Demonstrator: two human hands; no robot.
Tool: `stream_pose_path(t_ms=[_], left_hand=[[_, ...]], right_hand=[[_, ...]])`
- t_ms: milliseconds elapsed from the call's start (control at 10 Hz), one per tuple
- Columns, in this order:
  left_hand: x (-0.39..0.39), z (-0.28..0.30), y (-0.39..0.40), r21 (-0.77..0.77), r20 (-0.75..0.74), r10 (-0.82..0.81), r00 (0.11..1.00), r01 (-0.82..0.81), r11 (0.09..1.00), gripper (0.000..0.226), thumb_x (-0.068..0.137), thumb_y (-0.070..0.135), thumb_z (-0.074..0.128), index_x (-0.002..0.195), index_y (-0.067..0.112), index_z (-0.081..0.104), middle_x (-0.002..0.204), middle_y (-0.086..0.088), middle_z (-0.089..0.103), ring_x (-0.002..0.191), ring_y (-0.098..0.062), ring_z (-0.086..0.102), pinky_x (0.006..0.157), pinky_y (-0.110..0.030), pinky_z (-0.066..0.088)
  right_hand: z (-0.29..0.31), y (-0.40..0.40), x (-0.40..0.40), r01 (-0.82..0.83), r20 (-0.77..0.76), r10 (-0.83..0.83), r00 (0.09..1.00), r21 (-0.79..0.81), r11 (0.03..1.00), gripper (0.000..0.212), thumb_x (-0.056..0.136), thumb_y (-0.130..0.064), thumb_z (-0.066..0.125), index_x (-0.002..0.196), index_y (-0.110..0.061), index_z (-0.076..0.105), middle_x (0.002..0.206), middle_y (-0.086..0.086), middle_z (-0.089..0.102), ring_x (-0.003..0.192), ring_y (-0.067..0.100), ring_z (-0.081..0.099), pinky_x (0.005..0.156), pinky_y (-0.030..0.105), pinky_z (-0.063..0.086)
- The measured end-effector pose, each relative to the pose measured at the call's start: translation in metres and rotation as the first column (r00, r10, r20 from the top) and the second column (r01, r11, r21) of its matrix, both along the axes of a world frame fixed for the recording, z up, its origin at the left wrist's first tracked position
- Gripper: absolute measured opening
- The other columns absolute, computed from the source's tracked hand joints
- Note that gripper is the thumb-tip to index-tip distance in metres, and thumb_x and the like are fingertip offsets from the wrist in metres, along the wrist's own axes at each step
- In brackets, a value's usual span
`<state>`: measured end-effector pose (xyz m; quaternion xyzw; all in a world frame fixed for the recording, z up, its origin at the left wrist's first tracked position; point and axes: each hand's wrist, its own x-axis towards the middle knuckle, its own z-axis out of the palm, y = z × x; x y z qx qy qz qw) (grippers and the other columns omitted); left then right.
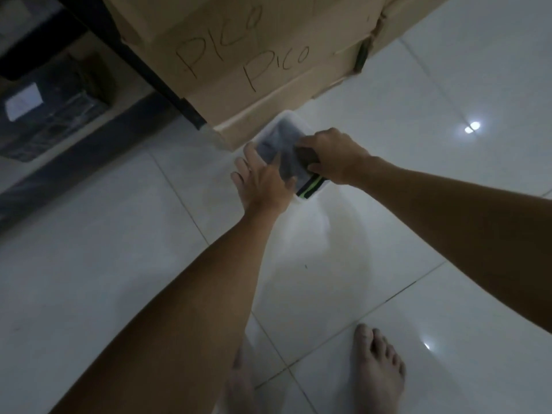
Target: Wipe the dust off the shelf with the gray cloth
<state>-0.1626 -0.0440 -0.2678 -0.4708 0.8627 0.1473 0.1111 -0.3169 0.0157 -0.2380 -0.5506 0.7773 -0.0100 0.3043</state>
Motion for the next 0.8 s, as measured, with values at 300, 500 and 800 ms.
stream_pose_path(t_ms=[300,500,800], left_hand=[[-0.004,-0.001,0.001,-0.097,-0.008,0.019,1.0,-0.02,0.995,0.06,0.081,0.059,0.069,0.134,0.037,0.051,0.155,-0.012,0.027,0.121,-0.032,0.039,0.084,-0.038,0.029],[-0.004,-0.01,-0.002,-0.003,0.097,0.092,0.991,-0.092,0.996,0.1,0.07,0.077,0.067,0.151,0.032,0.029,0.155,-0.015,0.026,0.132,-0.037,0.033,0.1,-0.047,0.036],[0.007,0.041,-0.012,0.142,0.104,0.068,0.992,-0.083,0.986,0.088,0.083,0.07,0.057,0.154,0.031,0.024,0.158,-0.01,0.025,0.13,-0.033,0.039,0.1,-0.047,0.037]], right_hand=[[-0.003,-0.004,0.012,-0.02,-0.317,0.012,0.948,-0.023,1.0,0.052,0.088,-0.043,0.067,0.137,-0.033,0.052,0.14,0.015,0.032,0.123,0.036,0.038,0.098,0.047,0.04],[-0.008,-0.014,-0.02,0.014,-0.146,0.015,0.989,0.193,0.981,0.081,0.075,-0.044,0.073,0.14,-0.061,0.028,0.152,0.007,0.014,0.133,0.038,0.019,0.109,0.053,0.026],[0.039,-0.001,-0.001,0.115,-0.109,-0.105,0.988,0.089,0.989,0.078,0.087,-0.047,0.066,0.152,-0.043,0.025,0.161,0.009,0.025,0.143,0.04,0.028,0.11,0.06,0.029]])
